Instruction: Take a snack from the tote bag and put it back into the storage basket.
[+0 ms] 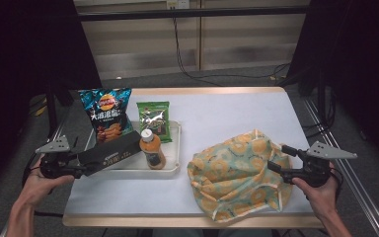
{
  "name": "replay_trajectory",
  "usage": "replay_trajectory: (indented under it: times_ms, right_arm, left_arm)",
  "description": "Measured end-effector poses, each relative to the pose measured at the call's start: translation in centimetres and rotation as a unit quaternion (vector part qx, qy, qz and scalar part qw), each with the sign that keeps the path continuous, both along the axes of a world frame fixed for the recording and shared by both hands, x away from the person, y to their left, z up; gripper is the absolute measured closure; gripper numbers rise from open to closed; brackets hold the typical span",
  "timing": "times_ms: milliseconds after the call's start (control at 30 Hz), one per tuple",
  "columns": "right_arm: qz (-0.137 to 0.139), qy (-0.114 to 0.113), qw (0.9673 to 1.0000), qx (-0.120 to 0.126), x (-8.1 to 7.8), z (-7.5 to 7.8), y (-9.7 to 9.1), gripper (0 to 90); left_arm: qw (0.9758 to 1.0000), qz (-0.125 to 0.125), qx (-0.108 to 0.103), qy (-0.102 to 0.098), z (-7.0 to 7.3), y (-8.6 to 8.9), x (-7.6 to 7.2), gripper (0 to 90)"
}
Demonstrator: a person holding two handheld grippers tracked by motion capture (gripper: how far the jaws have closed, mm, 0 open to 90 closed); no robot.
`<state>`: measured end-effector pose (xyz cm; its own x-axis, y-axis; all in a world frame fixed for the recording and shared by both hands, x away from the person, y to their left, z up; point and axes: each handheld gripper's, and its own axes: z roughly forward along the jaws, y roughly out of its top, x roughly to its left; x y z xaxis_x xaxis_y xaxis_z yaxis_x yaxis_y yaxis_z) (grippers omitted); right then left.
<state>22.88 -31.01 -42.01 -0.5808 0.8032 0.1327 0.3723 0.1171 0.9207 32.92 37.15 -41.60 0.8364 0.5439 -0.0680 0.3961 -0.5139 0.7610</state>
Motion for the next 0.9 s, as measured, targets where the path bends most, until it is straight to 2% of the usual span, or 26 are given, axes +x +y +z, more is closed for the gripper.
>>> replay_trajectory:
  times_ms: [33, 100, 167, 433, 600, 667, 700, 833, 900]
  right_arm:
    - [0.000, 0.000, 1.0000, 0.000, 0.0, 0.0, 0.0, 18.3]
    - [0.001, 0.000, 1.0000, 0.001, 0.0, 0.0, 0.0, 18.2]
    - [0.000, -0.001, 1.0000, 0.000, 0.0, 0.0, 0.0, 18.1]
    - [-0.001, -0.001, 1.0000, 0.001, 0.0, 0.0, 0.0, 18.1]
    - [0.002, -0.001, 1.0000, 0.000, 0.0, 0.0, 0.0, 18.1]
    - [-0.002, -0.001, 1.0000, -0.001, 0.0, -0.1, 0.0, 18.1]
    - [-0.003, 0.001, 1.0000, 0.000, 0.0, -0.1, 0.1, 18.1]
    - [0.001, 0.000, 1.0000, -0.002, 0.0, 0.0, 0.1, 18.1]
    - [-0.001, 0.000, 1.0000, -0.001, 0.0, 0.0, 0.1, 18.0]
  left_arm:
    - [1.0000, 0.002, 0.004, 0.000, 0.0, -0.1, 0.0, 43.4]
    - [1.0000, 0.001, -0.002, 0.004, -0.3, -0.2, 0.1, 43.4]
    - [0.9999, -0.003, 0.008, 0.006, -0.4, -0.4, 0.2, 43.4]
    - [0.9995, -0.006, 0.021, 0.021, -1.0, -0.9, 0.7, 43.1]
    - [0.9995, 0.003, 0.027, 0.016, -1.2, -1.0, 1.0, 42.7]
    - [0.9993, -0.001, 0.031, 0.021, -1.1, -1.0, 1.2, 42.4]
    - [0.9994, 0.001, 0.026, 0.022, -1.1, -1.1, 1.2, 42.3]
    - [0.9991, 0.003, 0.038, 0.021, -0.7, -1.3, 1.5, 41.7]
    - [0.9991, 0.010, 0.034, 0.022, -0.7, -1.3, 1.6, 41.0]
